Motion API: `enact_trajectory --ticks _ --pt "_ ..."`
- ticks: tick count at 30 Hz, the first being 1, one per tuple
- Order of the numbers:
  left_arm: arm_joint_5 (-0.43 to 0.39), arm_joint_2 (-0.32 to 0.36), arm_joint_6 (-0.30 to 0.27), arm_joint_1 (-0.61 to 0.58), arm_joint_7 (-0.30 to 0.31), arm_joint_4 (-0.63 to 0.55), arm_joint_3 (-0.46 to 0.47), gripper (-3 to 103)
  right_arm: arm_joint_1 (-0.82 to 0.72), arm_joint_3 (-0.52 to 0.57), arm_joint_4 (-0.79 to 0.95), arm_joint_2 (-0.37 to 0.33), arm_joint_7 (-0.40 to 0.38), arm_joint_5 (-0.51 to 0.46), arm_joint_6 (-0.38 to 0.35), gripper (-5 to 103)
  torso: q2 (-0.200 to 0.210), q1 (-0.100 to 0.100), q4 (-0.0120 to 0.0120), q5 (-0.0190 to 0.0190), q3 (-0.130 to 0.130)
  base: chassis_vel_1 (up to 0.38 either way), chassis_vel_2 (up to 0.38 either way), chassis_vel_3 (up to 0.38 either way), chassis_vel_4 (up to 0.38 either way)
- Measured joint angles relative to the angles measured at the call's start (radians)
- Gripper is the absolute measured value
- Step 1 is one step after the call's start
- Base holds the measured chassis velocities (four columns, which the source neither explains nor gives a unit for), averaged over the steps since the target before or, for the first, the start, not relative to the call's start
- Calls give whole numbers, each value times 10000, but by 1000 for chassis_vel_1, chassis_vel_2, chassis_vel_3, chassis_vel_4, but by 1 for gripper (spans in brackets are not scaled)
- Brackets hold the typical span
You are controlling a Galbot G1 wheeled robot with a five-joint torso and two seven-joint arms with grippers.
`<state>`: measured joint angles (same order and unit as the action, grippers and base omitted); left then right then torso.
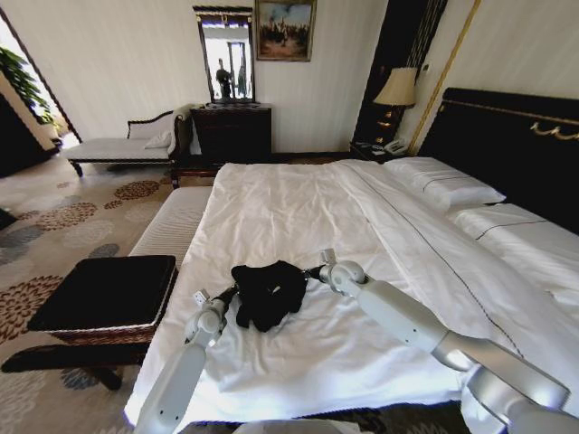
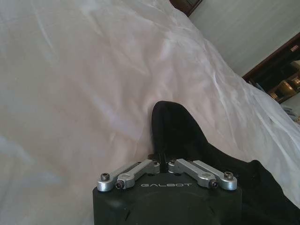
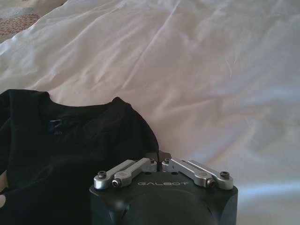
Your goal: Fold the clothes on the bed and place them into the basket.
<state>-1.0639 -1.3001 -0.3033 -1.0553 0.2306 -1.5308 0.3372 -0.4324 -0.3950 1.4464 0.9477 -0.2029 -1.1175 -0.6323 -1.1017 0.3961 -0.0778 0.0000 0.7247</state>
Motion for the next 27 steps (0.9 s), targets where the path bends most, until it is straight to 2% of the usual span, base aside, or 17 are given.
enact_trajectory --ticks 6,11,13,16,17,19,21,22,25,27 --pt "17 132 9 -29 9 -70 7 2 -81 118 81 -8 -66 -136 0 1 0 0 -1 -1 0 0 0 0 0" --pt "27 604 14 -163 34 -581 85 2 -274 524 380 -32 -215 -367 0 1 0 0 0 -1 0 0 0 0 0" --pt "150 1140 10 -213 23 -1198 230 2 -532 1128 895 -71 -407 -614 21 1 0 0 0 -2 0 0 0 0 0" --pt "296 1496 15 -192 -73 -1519 285 2 -634 1440 1198 -97 -499 -715 41 1 0 0 0 -2 0 0 0 0 0" --pt "348 1826 27 -130 -123 -1774 311 2 -692 1642 1411 -126 -556 -756 86 1 0 0 0 0 0 0 0 0 0" --pt "111 2474 23 110 -119 -2385 322 2 -718 2073 1881 -157 -730 -1022 163 1 0 0 1 -2 0 0 0 0 0" --pt "39 2577 19 168 -103 -2488 320 2 -711 2119 1930 -157 -756 -1065 170 1 0 -1 1 -3 0 0 0 0 0" --pt "-186 2871 -15 351 -40 -2747 294 2 -653 2284 2080 -159 -845 -1216 189 1 0 0 0 -2 0 0 0 0 0" --pt "-983 3959 -146 1443 218 -3446 -19 2 -128 2716 2324 -194 -1119 -1689 323 1 0 0 0 -2 0 0 0 0 0" --pt "-1173 4194 -173 1772 315 -3516 -137 2 56 2776 2350 -208 -1178 -1804 336 1 0 0 -3 2 1 0 0 0 0"
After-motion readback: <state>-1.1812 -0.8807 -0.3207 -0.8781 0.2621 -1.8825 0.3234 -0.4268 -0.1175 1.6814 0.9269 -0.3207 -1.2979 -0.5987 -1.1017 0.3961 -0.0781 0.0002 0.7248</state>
